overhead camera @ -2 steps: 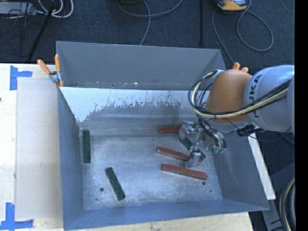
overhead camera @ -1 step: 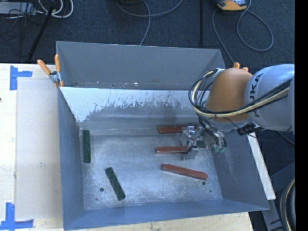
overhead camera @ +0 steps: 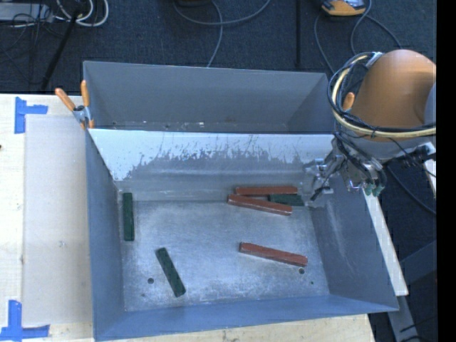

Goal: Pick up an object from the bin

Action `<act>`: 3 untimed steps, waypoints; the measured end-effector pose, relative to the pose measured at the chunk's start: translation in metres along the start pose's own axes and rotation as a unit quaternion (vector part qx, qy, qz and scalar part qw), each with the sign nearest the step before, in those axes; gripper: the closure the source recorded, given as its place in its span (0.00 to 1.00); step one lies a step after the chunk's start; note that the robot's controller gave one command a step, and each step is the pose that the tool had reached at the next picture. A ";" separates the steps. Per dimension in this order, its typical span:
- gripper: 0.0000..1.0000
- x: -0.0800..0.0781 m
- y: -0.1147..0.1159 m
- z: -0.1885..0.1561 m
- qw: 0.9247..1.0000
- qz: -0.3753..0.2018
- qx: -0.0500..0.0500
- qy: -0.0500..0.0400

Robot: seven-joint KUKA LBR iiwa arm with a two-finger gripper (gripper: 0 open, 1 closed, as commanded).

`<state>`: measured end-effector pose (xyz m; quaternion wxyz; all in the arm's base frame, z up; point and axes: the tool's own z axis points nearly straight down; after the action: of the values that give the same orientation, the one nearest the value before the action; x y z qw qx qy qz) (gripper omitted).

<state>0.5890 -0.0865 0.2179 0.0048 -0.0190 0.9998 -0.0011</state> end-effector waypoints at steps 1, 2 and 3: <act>0.00 0.002 0.001 0.005 1.000 0.000 -0.001 0.004; 0.00 -0.011 0.037 -0.080 0.994 0.107 -0.001 0.001; 0.00 0.055 0.009 0.052 0.997 0.078 -0.001 0.010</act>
Offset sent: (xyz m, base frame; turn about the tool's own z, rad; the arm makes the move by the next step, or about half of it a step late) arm 0.0000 0.0000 0.0000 0.0000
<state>0.5344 -0.0793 0.1650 -0.0055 0.0594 0.9982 -0.0001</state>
